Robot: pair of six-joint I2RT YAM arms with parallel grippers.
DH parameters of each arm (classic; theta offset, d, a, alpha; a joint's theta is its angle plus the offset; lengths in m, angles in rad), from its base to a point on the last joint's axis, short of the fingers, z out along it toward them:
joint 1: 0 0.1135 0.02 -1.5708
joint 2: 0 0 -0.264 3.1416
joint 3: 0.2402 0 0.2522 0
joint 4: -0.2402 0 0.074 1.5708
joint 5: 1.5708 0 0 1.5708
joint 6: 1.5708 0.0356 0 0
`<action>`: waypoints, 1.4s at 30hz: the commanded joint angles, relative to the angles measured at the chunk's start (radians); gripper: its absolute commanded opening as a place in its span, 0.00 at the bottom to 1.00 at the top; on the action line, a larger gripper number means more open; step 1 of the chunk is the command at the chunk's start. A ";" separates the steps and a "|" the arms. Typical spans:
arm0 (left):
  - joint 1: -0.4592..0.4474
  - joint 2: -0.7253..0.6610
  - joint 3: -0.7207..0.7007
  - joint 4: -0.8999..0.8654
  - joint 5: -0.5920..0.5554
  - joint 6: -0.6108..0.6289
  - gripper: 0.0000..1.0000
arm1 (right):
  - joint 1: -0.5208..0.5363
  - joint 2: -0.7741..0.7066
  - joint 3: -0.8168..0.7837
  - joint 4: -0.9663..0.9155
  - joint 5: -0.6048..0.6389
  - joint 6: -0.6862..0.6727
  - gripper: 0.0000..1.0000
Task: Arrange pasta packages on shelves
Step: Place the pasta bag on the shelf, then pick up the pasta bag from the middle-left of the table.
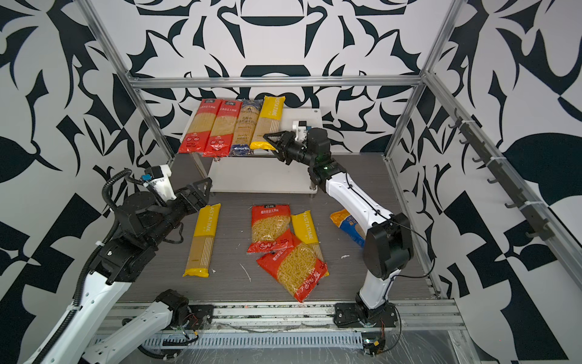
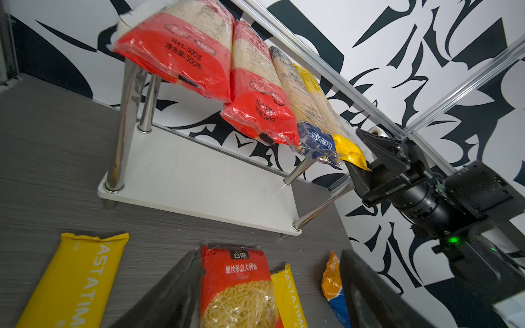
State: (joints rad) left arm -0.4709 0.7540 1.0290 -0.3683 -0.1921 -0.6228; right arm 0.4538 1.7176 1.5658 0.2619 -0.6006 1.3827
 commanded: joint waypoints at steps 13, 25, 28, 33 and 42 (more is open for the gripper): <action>0.437 -0.027 -0.125 -0.240 0.201 -0.022 0.83 | 0.040 -0.323 -0.338 -0.046 0.024 -0.242 0.57; 0.576 0.010 -0.474 -0.028 0.153 -0.150 0.84 | 0.403 -0.334 -0.662 0.052 0.440 -0.369 0.51; 0.584 0.057 -0.535 0.039 0.113 -0.175 0.84 | 0.499 -0.222 -0.661 0.102 0.528 -0.361 0.50; 0.589 0.150 -0.582 0.115 0.092 -0.183 0.84 | 0.593 -0.008 -0.584 0.160 0.575 -0.320 0.48; 0.588 0.270 -0.646 0.233 0.187 -0.233 0.84 | 0.652 0.290 -0.352 0.143 0.545 -0.244 0.47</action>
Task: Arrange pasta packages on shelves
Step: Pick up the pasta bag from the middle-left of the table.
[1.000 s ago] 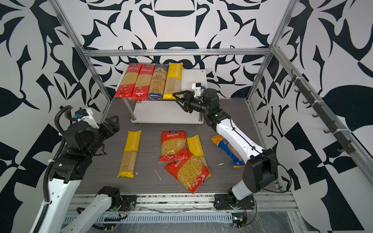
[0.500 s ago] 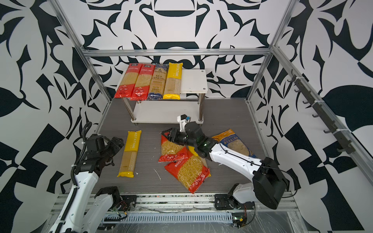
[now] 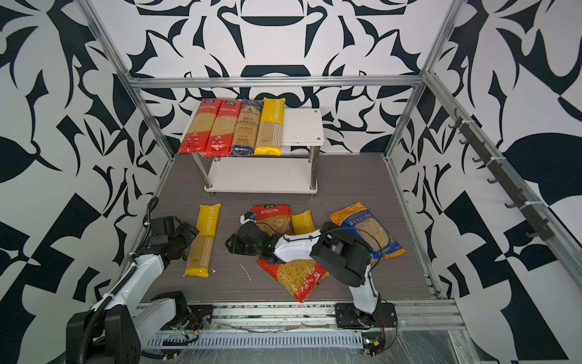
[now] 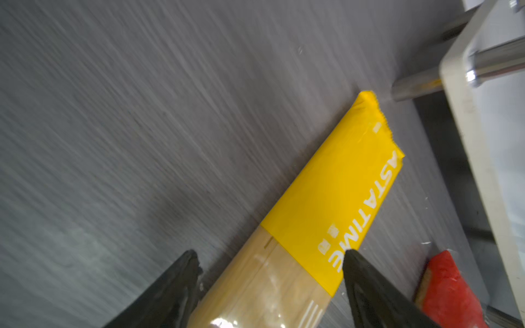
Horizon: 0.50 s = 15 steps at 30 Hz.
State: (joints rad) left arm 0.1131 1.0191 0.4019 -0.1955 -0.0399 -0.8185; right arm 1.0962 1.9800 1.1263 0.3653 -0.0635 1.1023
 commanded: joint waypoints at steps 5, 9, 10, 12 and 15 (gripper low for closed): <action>-0.005 0.006 -0.064 0.108 0.080 -0.100 0.81 | 0.012 0.139 0.213 -0.032 0.005 0.073 0.48; -0.035 -0.015 -0.104 0.127 0.068 -0.142 0.81 | 0.012 0.221 0.304 -0.092 0.008 0.112 0.48; -0.038 -0.021 -0.111 0.130 0.072 -0.149 0.80 | 0.011 0.240 0.327 -0.113 0.010 0.114 0.48; -0.040 -0.035 -0.126 0.141 0.090 -0.167 0.80 | 0.014 0.280 0.377 -0.142 -0.002 0.124 0.47; -0.046 -0.045 -0.144 0.151 0.098 -0.180 0.80 | 0.014 0.338 0.450 -0.180 -0.017 0.134 0.46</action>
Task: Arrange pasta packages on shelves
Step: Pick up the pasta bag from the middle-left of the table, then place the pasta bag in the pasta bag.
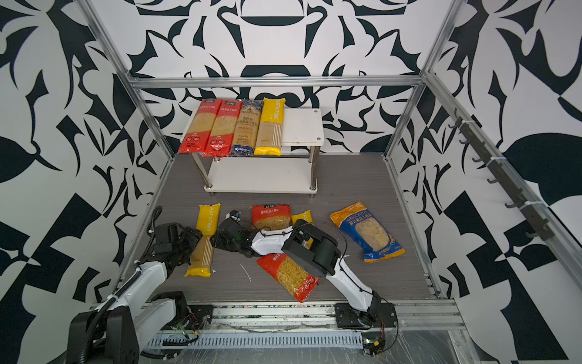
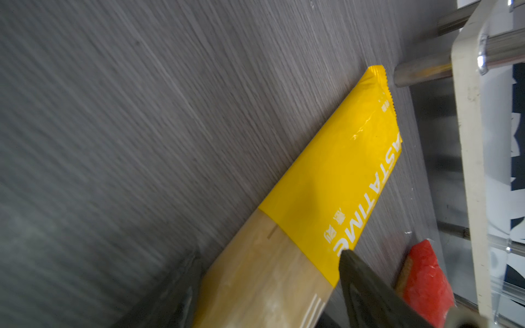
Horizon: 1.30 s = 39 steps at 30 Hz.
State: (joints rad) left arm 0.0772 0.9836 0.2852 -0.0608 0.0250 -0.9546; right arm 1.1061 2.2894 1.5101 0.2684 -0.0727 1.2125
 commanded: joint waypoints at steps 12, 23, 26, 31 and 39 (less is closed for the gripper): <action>-0.013 -0.105 0.002 -0.069 0.058 -0.042 0.79 | 0.009 0.038 0.159 -0.107 -0.050 -0.083 0.05; -0.014 -0.312 0.152 -0.278 0.090 -0.003 0.80 | -0.018 -0.332 -0.091 -0.197 -0.029 -0.309 0.00; -0.020 -0.316 0.158 -0.256 0.138 -0.004 0.79 | -0.051 -0.462 -0.223 -0.215 -0.027 -0.335 0.00; -0.139 -0.290 0.156 -0.201 0.129 -0.010 0.79 | -0.131 -0.704 -0.459 -0.238 0.001 -0.345 0.00; -0.549 -0.086 0.129 0.040 -0.047 -0.084 0.79 | -0.277 -0.894 -0.772 -0.137 -0.031 -0.243 0.00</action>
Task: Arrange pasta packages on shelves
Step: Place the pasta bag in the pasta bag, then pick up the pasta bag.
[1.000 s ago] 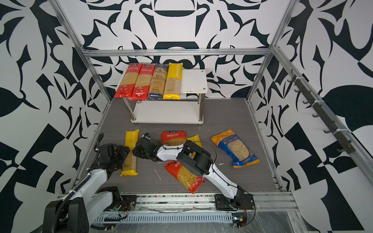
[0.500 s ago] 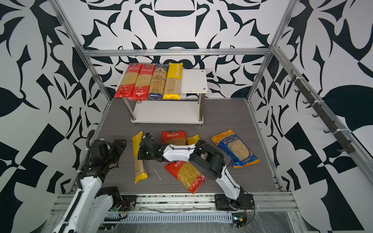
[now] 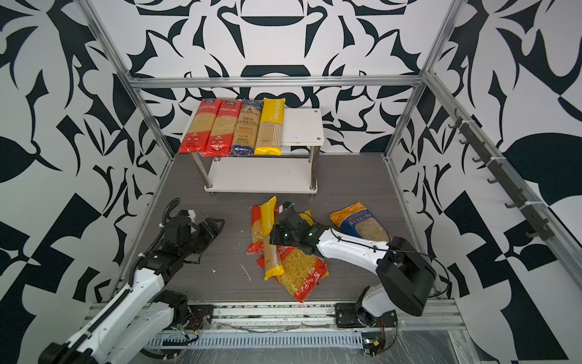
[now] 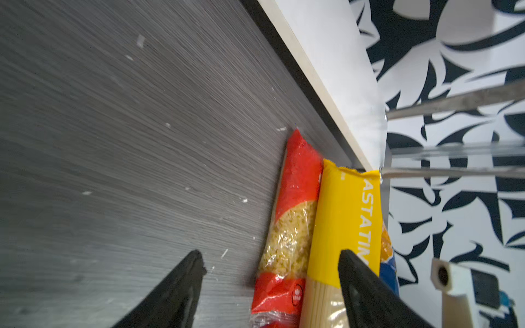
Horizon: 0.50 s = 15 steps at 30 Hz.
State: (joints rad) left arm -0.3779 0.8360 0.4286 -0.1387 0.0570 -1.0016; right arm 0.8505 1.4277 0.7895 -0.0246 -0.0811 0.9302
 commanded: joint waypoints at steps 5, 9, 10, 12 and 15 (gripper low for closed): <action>-0.275 0.278 0.010 0.270 -0.105 -0.046 0.74 | -0.091 -0.016 -0.179 0.355 -0.133 0.080 0.11; -0.317 0.425 0.013 0.412 -0.047 -0.058 0.67 | -0.140 0.029 -0.201 0.422 -0.244 0.054 0.29; -0.322 0.463 0.014 0.436 -0.039 -0.062 0.65 | -0.151 0.040 -0.200 0.424 -0.270 0.047 0.33; -0.328 0.505 0.016 0.464 -0.028 -0.071 0.62 | -0.164 0.058 -0.200 0.433 -0.302 0.028 0.36; -0.331 0.541 0.017 0.491 -0.021 -0.080 0.60 | -0.168 0.081 -0.193 0.446 -0.332 0.007 0.37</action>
State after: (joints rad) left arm -0.7036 1.3579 0.4286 0.2615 0.0235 -1.0580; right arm 0.6865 1.4986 0.5915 0.3626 -0.3458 0.9749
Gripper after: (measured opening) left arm 0.609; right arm 0.371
